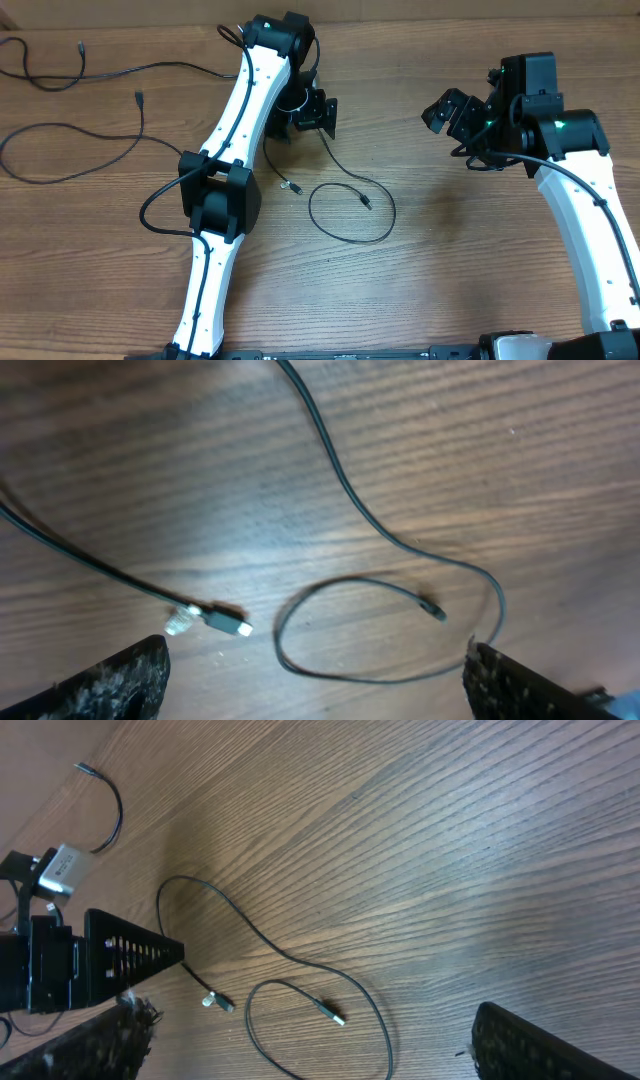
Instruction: Untangle cables
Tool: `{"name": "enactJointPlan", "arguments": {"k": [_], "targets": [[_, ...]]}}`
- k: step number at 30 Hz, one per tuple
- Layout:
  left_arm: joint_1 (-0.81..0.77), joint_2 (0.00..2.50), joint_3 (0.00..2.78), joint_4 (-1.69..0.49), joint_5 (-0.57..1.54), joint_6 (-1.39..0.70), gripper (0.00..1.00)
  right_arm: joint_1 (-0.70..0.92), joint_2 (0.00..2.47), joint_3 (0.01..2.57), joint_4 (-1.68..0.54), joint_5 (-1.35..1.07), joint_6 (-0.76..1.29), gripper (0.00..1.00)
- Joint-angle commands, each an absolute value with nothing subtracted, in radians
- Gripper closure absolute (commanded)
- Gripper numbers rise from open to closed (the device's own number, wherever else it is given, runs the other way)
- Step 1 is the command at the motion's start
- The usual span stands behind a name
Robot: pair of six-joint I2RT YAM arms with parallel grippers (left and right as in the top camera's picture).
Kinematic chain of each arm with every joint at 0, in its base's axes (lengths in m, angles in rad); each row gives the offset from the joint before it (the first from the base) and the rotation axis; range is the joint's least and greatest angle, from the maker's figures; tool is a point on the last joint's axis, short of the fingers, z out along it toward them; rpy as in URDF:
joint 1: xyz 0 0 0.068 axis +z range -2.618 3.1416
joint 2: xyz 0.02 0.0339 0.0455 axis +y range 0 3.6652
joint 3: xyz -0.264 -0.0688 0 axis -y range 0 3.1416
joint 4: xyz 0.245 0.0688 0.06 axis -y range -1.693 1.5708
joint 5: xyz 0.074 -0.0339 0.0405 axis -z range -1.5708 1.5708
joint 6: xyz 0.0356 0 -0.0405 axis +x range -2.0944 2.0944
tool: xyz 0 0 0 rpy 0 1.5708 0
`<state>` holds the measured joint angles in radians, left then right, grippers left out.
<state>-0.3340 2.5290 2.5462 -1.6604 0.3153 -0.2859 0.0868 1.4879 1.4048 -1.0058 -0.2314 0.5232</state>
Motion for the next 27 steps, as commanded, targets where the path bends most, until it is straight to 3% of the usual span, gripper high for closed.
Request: {"name": "enactJointPlan", "arguments": {"k": [1, 3, 6, 14, 18, 27], "targets": [[-0.379, 2.531, 2.560, -1.671, 0.366, -0.323, 0.08, 0.091, 1.483, 1.413, -1.000, -0.271, 0.551, 0.00], [-0.409, 2.531, 2.560, -1.658, 0.353, -0.379, 0.17, 0.091, 1.483, 1.413, -1.011, -0.315, 0.548, 0.00], [-0.453, 2.531, 2.560, -1.639, 0.303, -0.495, 0.16, 0.048, 1.483, 1.414, -1.019, -0.227, 0.520, 0.00], [-0.567, 2.531, 2.521, -1.579, 0.192, -0.592, 0.19, -0.292, 1.483, 1.414, -1.142, -0.210, 0.522, 0.00], [-0.608, 2.531, 2.448, -1.503, 0.191, -0.686, 0.24, -0.382, 1.483, 1.414, -1.169, -0.210, 0.522, 0.00], [-0.686, 2.531, 2.371, -1.423, 0.152, -0.881, 0.28, -0.403, 1.483, 1.414, -1.123, -0.210, 0.522, 0.00]]}}
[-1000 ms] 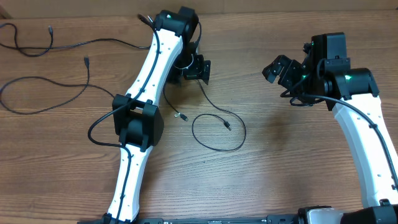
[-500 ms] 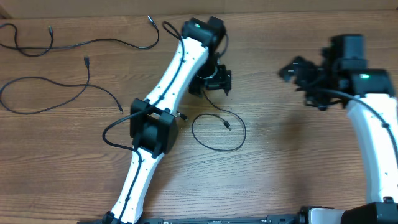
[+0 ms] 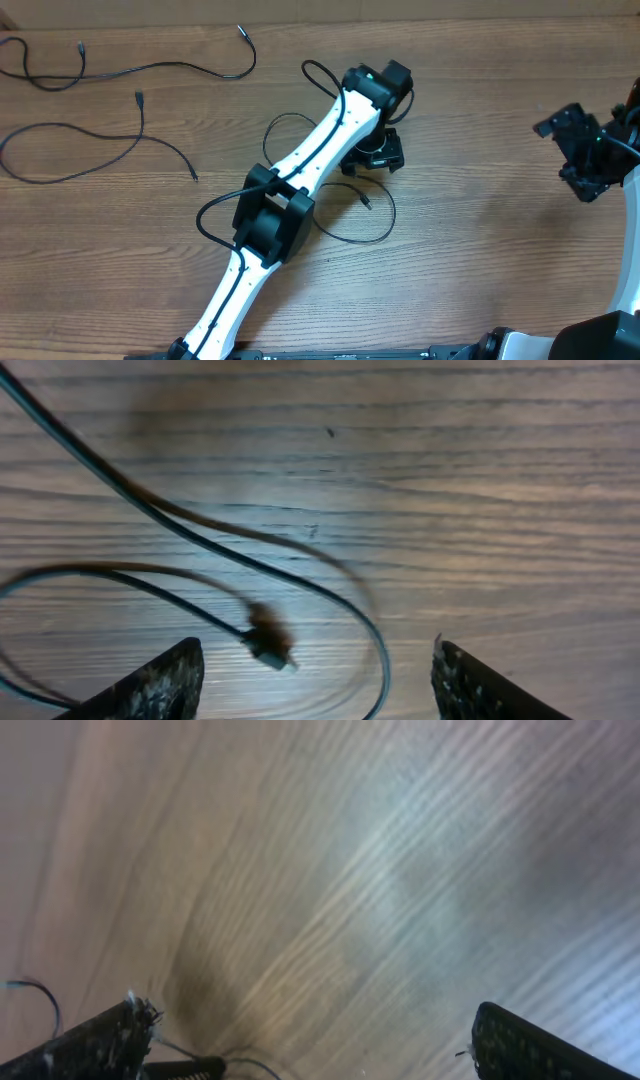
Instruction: Untangle cables
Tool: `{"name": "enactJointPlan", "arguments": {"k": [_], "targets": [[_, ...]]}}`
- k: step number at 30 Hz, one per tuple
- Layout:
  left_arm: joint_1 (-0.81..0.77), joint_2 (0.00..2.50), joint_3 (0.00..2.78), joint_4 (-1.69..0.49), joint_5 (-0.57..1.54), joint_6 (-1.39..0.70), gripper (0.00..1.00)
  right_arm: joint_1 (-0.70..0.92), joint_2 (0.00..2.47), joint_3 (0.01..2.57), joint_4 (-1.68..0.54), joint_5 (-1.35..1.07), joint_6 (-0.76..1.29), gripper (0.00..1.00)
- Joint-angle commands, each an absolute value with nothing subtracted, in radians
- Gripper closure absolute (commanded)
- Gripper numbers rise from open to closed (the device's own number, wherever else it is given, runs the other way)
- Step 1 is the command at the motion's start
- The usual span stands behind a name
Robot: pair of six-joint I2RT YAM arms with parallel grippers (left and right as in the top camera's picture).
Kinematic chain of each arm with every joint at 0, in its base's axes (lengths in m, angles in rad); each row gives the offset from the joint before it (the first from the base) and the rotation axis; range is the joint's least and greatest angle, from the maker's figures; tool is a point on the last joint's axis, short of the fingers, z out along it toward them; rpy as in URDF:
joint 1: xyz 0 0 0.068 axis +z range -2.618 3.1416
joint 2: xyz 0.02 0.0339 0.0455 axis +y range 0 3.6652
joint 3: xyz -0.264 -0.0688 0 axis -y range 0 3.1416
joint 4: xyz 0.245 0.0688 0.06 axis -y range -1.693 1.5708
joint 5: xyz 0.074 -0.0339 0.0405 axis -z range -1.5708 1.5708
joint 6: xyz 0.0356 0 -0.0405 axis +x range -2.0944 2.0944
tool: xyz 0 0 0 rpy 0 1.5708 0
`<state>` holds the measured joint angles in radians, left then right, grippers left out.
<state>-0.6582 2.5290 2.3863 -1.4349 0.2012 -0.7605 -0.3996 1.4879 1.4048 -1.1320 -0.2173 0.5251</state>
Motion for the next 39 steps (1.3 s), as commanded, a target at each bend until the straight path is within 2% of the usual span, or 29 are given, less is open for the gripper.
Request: {"name": "enactJointPlan", "arguments": {"k": [1, 9, 16, 20, 23, 24, 25, 29, 30, 39], "targets": [[-0.695, 2.531, 2.364, -1.411, 0.145, -0.902, 0.28, -0.403, 1.483, 1.414, -1.123, -0.210, 0.522, 0.00], [-0.735, 2.531, 2.296, -1.332, 0.095, -1.041, 0.32, -0.403, 1.483, 1.414, -1.124, -0.210, 0.522, 0.00], [-0.735, 2.531, 2.254, -1.274, 0.059, -1.056, 0.37, -0.403, 1.483, 1.414, -1.124, -0.210, 0.522, 0.00], [-0.736, 2.532, 2.207, -1.223, 0.060, -1.082, 0.48, -0.403, 1.483, 1.414, -1.124, -0.210, 0.522, 0.00], [-0.736, 2.532, 2.176, -1.211, 0.058, -1.086, 0.50, -0.403, 1.483, 1.414, -1.124, -0.210, 0.522, 0.00], [-0.736, 2.532, 2.165, -1.209, 0.044, -1.085, 0.53, -0.403, 1.483, 1.414, -1.124, -0.210, 0.522, 0.00], [-0.736, 2.532, 2.163, -1.212, 0.017, -1.082, 0.66, -0.403, 1.483, 1.414, -1.124, -0.210, 0.522, 0.00], [-0.733, 2.532, 2.164, -1.212, -0.010, -1.072, 0.92, -0.403, 1.483, 1.414, -1.124, -0.210, 0.522, 0.00], [-0.731, 2.532, 2.164, -1.212, -0.010, -1.059, 0.96, -0.403, 1.483, 1.414, -1.123, -0.210, 0.522, 0.00], [-0.688, 2.494, 2.342, -1.389, -0.011, -0.947, 0.96, -0.403, 1.483, 1.414, -1.124, -0.210, 0.522, 0.00]]}}
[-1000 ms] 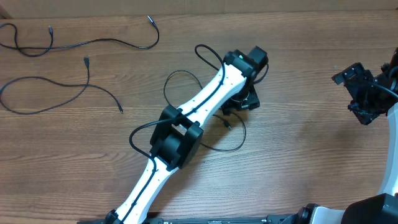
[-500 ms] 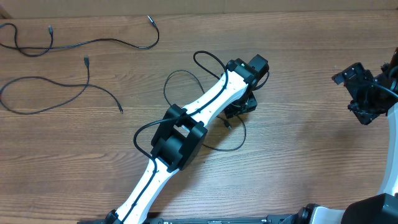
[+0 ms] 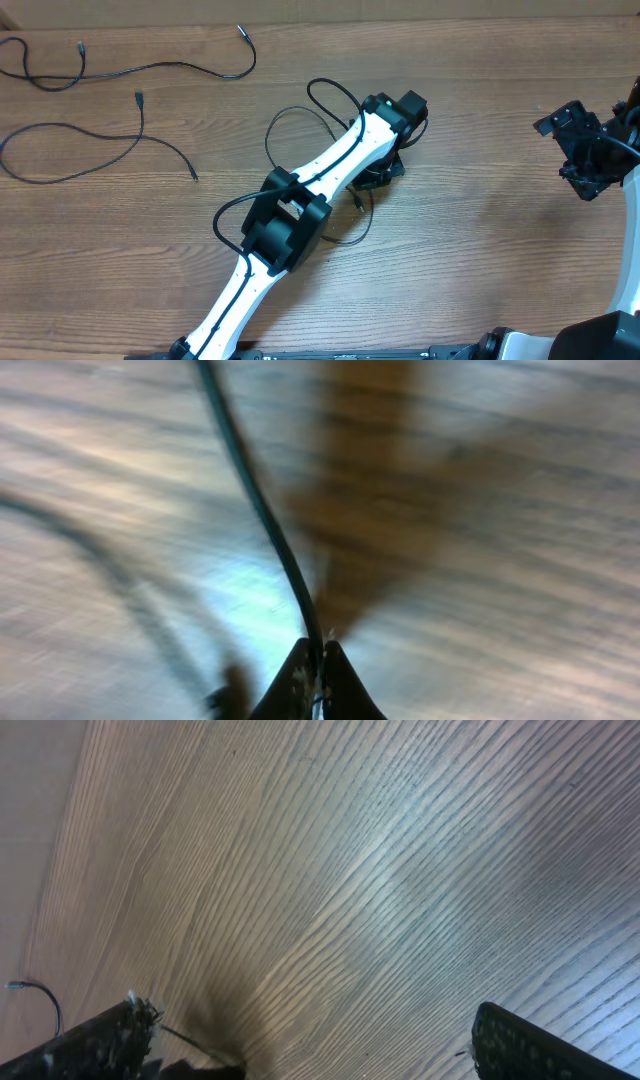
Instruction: Untangle cables
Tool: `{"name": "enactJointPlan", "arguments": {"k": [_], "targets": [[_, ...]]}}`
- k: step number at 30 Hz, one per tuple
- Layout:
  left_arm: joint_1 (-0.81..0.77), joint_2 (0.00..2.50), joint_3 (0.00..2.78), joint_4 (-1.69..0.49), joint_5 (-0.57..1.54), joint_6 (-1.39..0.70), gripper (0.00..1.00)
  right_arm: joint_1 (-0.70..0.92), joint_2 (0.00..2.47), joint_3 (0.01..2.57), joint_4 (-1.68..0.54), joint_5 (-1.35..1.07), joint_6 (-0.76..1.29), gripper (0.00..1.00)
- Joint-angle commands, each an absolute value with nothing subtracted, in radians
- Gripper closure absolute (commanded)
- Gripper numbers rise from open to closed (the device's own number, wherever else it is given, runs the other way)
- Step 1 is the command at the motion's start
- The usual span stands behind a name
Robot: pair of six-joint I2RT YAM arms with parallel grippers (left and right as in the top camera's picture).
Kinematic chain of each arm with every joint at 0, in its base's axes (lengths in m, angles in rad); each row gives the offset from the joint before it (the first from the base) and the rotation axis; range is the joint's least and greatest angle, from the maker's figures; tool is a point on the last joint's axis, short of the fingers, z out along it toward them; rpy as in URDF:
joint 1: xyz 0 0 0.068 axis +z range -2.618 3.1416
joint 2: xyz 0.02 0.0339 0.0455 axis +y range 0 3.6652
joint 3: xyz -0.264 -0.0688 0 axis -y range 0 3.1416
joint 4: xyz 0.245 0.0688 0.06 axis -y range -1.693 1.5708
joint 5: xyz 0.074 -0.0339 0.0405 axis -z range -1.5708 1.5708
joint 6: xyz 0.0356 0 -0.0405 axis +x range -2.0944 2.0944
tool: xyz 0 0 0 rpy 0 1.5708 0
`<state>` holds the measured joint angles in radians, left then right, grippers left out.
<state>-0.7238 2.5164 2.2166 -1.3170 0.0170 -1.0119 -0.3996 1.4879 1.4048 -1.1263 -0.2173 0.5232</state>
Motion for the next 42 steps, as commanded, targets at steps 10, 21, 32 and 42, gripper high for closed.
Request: {"name": "enactJointPlan", "arguments": {"k": [10, 21, 32, 42], "targets": [[-0.602, 2.275, 2.583, -1.547, -0.041, -0.833, 0.96, -0.403, 1.483, 1.414, -1.124, -0.210, 0.522, 0.00], [-0.244, 1.962, 2.582, -1.689, -0.075, -0.881, 0.96, -0.403, 1.483, 1.414, -1.124, -0.210, 0.522, 0.00], [0.158, 1.928, 2.555, -1.690, 0.025, -0.863, 0.96, -0.403, 1.483, 1.414, -1.123, -0.210, 0.522, 0.00], [0.206, 1.874, 2.555, -1.689, 0.054, -0.650, 0.96, -0.403, 1.483, 1.414, -1.123, -0.210, 0.522, 0.00]]}}
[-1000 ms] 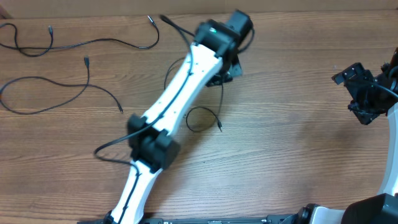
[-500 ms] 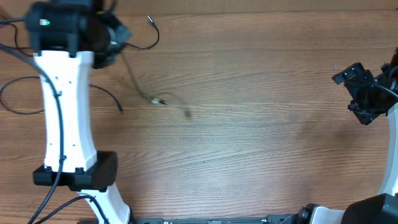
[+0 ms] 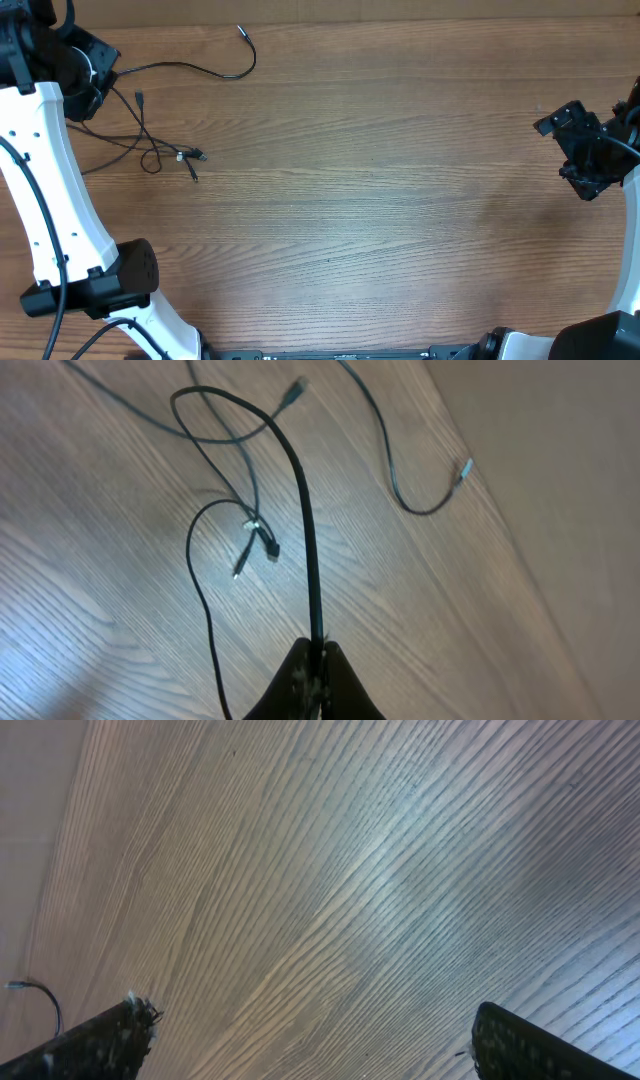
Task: Untangle cables
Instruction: 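Lower the cable at the left side and release it from the left gripper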
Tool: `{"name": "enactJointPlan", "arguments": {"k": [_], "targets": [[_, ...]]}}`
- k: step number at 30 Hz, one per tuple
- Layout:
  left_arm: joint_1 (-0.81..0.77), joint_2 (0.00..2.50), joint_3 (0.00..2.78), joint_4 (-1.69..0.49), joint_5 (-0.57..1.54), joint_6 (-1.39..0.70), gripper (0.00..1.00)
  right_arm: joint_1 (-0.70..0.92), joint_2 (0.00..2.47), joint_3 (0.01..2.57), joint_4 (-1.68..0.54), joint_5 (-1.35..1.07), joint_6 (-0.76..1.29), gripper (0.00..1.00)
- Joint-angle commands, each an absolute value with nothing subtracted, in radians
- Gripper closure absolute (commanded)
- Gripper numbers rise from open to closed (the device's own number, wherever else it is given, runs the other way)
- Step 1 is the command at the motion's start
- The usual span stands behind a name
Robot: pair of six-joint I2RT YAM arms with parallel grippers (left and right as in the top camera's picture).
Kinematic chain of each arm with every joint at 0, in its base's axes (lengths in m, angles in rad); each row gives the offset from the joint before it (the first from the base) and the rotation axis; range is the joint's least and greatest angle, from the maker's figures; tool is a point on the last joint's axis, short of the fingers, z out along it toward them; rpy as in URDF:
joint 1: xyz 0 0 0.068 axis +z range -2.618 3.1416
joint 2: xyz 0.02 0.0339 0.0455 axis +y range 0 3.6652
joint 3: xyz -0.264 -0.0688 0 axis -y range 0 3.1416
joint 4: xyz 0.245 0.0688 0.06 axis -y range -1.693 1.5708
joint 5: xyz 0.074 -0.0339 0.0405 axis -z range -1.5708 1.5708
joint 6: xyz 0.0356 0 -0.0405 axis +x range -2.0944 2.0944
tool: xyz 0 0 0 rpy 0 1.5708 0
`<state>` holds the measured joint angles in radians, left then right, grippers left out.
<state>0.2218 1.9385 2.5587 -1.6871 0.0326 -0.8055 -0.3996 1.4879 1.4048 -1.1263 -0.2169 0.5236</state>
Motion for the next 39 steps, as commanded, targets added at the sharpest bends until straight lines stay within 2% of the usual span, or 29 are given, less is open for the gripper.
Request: {"name": "enactJointPlan", "arguments": {"k": [1, 5, 11, 18, 25, 33, 39], "targets": [[0.197, 1.856, 2.555, -1.689, 0.064, -0.611, 0.96, -0.403, 1.483, 1.414, -1.123, -0.210, 0.522, 0.00], [0.178, 1.797, 2.555, -1.689, 0.115, -0.542, 0.95, -0.403, 1.483, 1.414, -1.124, -0.210, 0.522, 0.00], [0.123, 1.695, 2.555, -1.689, 0.309, -0.365, 0.96, -0.403, 1.483, 1.414, -1.123, -0.210, 0.522, 0.00], [0.065, 1.614, 2.555, -1.689, 0.476, -0.286, 0.96, -0.403, 1.483, 1.414, -1.124, -0.210, 0.522, 0.00], [0.012, 1.596, 2.534, -1.689, 0.439, -0.350, 0.96, -0.403, 1.483, 1.414, -1.124, -0.210, 0.522, 0.00], [0.013, 1.558, 2.306, -1.689, 0.294, -0.500, 0.96, -0.403, 1.483, 1.414, -1.124, -0.210, 0.522, 0.00], [0.013, 1.535, 2.180, -1.690, 0.282, -0.525, 0.96, -0.403, 1.483, 1.414, -1.124, -0.210, 0.522, 0.00]]}}
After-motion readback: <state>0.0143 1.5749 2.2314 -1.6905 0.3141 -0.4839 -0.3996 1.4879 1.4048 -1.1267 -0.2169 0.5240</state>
